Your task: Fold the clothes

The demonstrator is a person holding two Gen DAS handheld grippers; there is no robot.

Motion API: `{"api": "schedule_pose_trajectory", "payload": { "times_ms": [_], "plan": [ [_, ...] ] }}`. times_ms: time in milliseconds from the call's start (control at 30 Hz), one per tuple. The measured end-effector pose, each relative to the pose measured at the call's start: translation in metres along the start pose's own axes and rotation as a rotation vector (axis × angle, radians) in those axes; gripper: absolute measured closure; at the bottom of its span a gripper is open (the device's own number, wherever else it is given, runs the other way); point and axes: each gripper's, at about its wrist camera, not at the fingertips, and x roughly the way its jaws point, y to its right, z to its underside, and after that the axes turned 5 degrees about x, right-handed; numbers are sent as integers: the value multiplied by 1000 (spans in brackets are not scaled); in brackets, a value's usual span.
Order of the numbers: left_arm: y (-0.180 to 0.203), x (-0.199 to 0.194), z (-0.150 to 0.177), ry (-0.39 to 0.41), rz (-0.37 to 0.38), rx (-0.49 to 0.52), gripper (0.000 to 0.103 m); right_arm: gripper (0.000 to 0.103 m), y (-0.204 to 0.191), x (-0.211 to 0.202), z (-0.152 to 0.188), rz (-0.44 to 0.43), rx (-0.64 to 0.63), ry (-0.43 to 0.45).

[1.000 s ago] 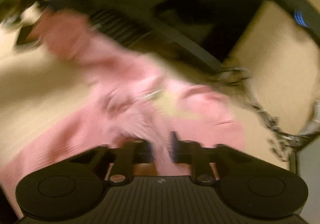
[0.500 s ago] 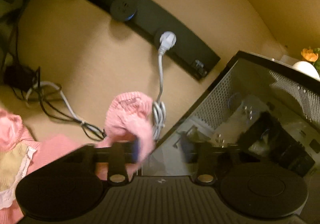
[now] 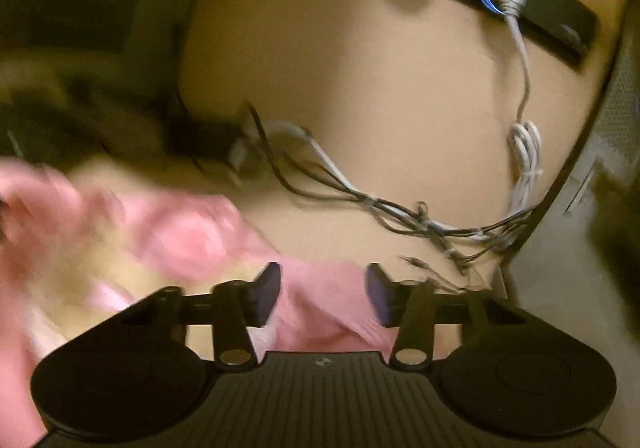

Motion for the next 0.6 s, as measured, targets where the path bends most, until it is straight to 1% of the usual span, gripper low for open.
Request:
{"api": "schedule_pose_trajectory", "payload": {
  "times_ms": [67, 100, 133, 167, 200, 233, 300, 367, 400, 433, 467, 500, 567, 600],
  "plan": [
    [0, 6, -1, -5, -6, -15, 0, 63, 8, 7, -3, 262, -139, 86],
    [0, 8, -1, -7, -9, -23, 0, 62, 19, 3, -8, 335, -155, 132],
    [-1, 11, -1, -9, -12, -31, 0, 58, 34, -4, -16, 377, -133, 176],
    [-1, 14, -2, -12, -15, -38, 0, 49, 49, -14, -23, 396, -94, 212],
    [-1, 17, -2, -14, -18, -46, 0, 43, 61, -25, -29, 388, -45, 239],
    [-1, 20, -3, -16, -21, -53, 0, 43, 72, -36, -31, 329, 24, 254],
    [-1, 25, -3, -22, -26, -69, 0, 43, 84, -47, -30, 107, 157, 229],
    [0, 33, 0, -40, 5, -84, 0, 43, 82, -37, -17, -207, 289, 112],
    [1, 38, 2, -50, 17, -85, 0, 43, 75, -27, -9, -341, 338, 51],
    [2, 42, 3, -61, 28, -86, 0, 43, 65, -16, -1, -447, 370, -6],
    [3, 46, 3, -66, 32, -89, 0, 44, 50, -4, 7, -494, 368, -57],
    [4, 49, 3, -72, 36, -92, 0, 44, 35, 9, 14, -509, 355, -99],
    [5, 57, 3, -84, 44, -99, 0, 46, 17, 32, 28, -410, 304, -145],
    [6, 60, 3, -90, 46, -102, 0, 48, 18, 40, 35, -359, 308, -162]
  ]
}}
